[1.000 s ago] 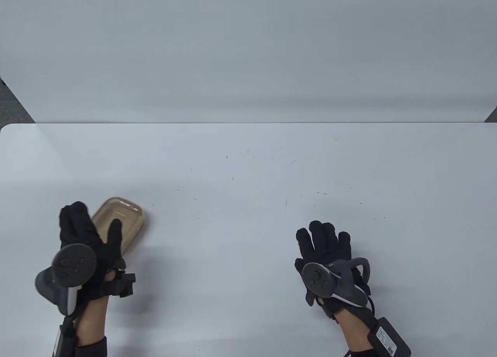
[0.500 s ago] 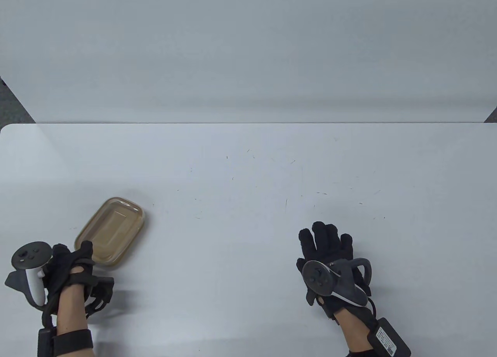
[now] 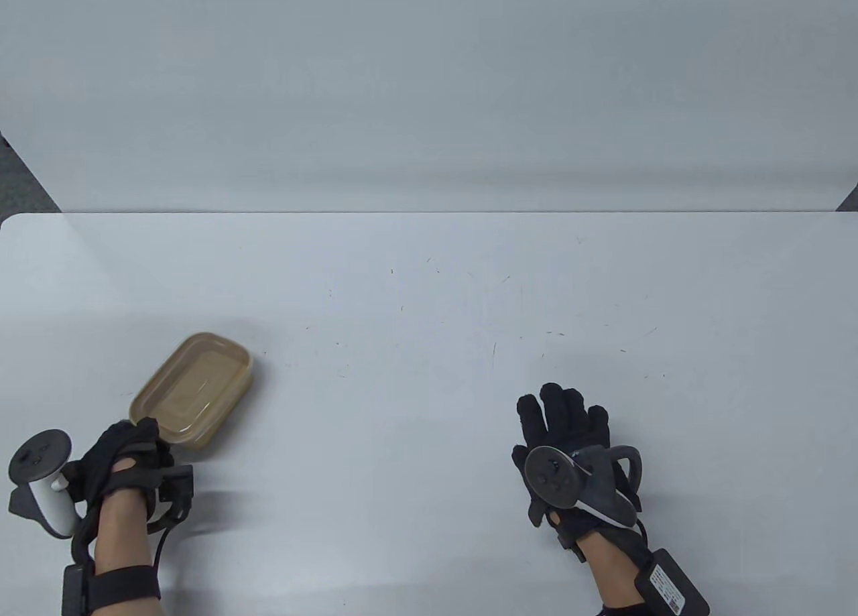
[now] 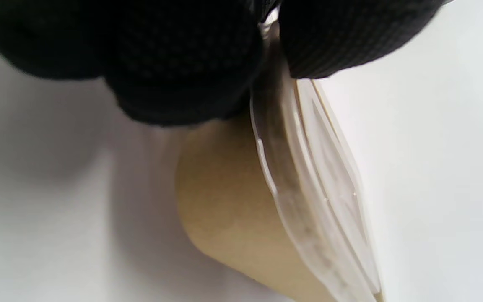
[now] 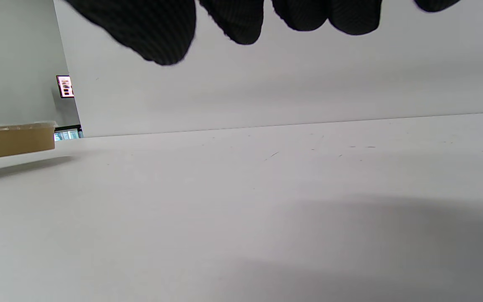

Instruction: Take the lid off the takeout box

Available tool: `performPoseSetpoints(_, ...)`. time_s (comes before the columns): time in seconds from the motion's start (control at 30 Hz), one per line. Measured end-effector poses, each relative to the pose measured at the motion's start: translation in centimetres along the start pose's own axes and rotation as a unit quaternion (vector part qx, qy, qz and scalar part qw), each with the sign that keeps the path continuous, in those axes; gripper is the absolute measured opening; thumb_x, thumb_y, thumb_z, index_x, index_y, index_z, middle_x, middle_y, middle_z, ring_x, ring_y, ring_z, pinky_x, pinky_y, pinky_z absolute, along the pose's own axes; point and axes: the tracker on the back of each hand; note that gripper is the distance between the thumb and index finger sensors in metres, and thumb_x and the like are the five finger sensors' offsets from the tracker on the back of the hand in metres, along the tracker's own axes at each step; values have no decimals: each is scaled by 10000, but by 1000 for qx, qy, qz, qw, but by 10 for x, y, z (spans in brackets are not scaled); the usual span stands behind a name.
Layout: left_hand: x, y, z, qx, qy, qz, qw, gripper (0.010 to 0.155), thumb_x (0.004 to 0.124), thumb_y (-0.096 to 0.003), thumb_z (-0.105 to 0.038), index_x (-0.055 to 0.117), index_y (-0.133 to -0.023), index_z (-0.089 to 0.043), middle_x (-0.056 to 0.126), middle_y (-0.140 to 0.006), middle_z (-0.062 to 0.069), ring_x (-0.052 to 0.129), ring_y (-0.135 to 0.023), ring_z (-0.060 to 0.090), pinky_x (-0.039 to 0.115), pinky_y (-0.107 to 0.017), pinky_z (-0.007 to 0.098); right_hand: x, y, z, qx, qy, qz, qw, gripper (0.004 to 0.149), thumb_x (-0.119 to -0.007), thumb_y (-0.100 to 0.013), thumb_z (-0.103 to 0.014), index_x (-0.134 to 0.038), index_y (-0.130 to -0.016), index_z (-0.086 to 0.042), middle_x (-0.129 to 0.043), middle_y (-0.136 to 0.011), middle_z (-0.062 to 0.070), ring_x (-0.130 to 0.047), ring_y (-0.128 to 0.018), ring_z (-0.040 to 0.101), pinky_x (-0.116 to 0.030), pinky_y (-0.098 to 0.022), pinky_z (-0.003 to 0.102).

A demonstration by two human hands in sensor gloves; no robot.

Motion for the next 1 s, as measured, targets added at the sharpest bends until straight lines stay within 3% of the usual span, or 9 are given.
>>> performPoseSetpoints(0.13, 25, 25, -29, 98, 44, 55, 993, 709, 827, -462, -363, 592, -1018, 9, 939, -592, 189, 1020, -259, 201, 900, -252, 460, 0, -1, 1, 2, 7, -2, 1000, 722, -722, -488, -429, -487, -1084, -97, -414, -1121, 273, -529, -955, 571, -525, -635, 782)
performPoseSetpoints(0.37, 100, 76, -55, 226, 69, 214, 948, 705, 808, -472, -378, 582, -1026, -6, 934, -596, 177, 1012, -265, 188, 896, -259, 454, 4, -1, 3, -2, -8, 5, 1000, 720, -723, -488, -427, -491, -1082, -94, -419, -1119, 274, -535, -952, 573, -529, -633, 782)
performPoseSetpoints(0.5, 144, 101, -52, 252, 27, 294, 922, 704, 810, -469, -372, 584, -1024, -2, 934, -591, 183, 1007, -258, 194, 891, -255, 460, 5, 0, 5, -9, -27, 7, 1000, 719, -726, -486, -423, -496, -1081, -91, -423, -1118, 276, -538, -951, 574, -529, -632, 783)
performPoseSetpoints(0.7, 192, 114, -32, 253, -100, 340, 900, 703, 812, -461, -366, 598, -1019, 5, 939, -579, 191, 1004, -246, 199, 888, -247, 467, 8, -2, 12, -22, -32, 8, 999, 715, -724, -487, -424, -504, -1079, -88, -431, -1116, 277, -547, -947, 573, -537, -631, 779)
performPoseSetpoints(1.0, 225, 114, -6, 226, -207, 368, 878, 704, 807, -461, -358, 593, -1021, 9, 942, -594, 193, 1016, -263, 212, 889, -263, 477, 7, -2, 15, -29, -43, 3, 999, 711, -725, -487, -422, -514, -1076, -83, -435, -1114, 279, -551, -944, 576, -539, -629, 779)
Point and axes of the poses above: the tracker on the back of each hand, its own z axis roughly to the little-finger side, its own y axis roughly from the fingertips to the wrist, x = y × z
